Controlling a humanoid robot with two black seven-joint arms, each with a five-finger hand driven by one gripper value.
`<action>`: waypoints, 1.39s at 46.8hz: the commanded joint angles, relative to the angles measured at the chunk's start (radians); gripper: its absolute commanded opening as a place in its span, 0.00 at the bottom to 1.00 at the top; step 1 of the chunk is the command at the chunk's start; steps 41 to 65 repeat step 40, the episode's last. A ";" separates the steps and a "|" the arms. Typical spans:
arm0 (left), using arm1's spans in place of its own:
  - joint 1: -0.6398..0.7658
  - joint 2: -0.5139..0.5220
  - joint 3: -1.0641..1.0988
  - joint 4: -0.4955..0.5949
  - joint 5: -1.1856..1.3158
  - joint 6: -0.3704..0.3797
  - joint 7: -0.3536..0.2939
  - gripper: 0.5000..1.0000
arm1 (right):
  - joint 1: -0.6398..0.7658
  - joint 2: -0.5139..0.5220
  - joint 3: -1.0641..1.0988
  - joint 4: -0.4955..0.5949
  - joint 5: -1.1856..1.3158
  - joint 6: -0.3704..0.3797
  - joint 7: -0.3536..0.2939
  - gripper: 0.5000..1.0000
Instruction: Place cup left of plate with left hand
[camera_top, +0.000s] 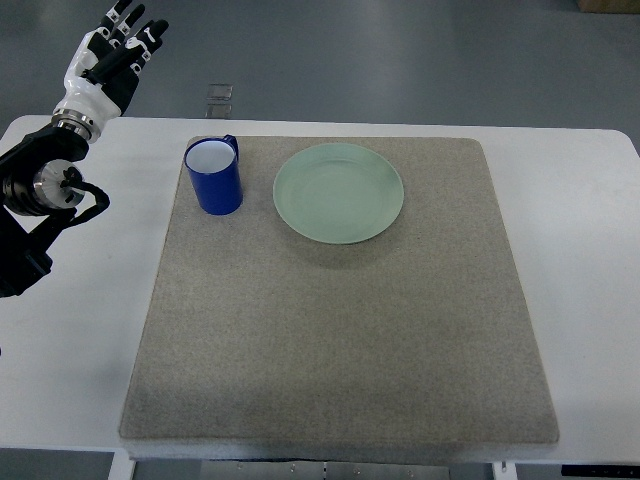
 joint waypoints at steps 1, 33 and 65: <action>0.000 -0.019 0.001 0.046 0.004 -0.033 -0.001 0.99 | 0.000 0.000 0.000 0.000 0.000 0.000 0.000 0.86; -0.014 -0.025 0.001 0.063 0.009 -0.046 -0.003 0.99 | 0.000 0.000 0.000 0.000 0.000 0.000 0.000 0.86; -0.036 -0.026 0.001 0.061 0.009 -0.046 -0.003 0.99 | 0.000 0.000 0.000 0.000 0.000 0.000 0.000 0.86</action>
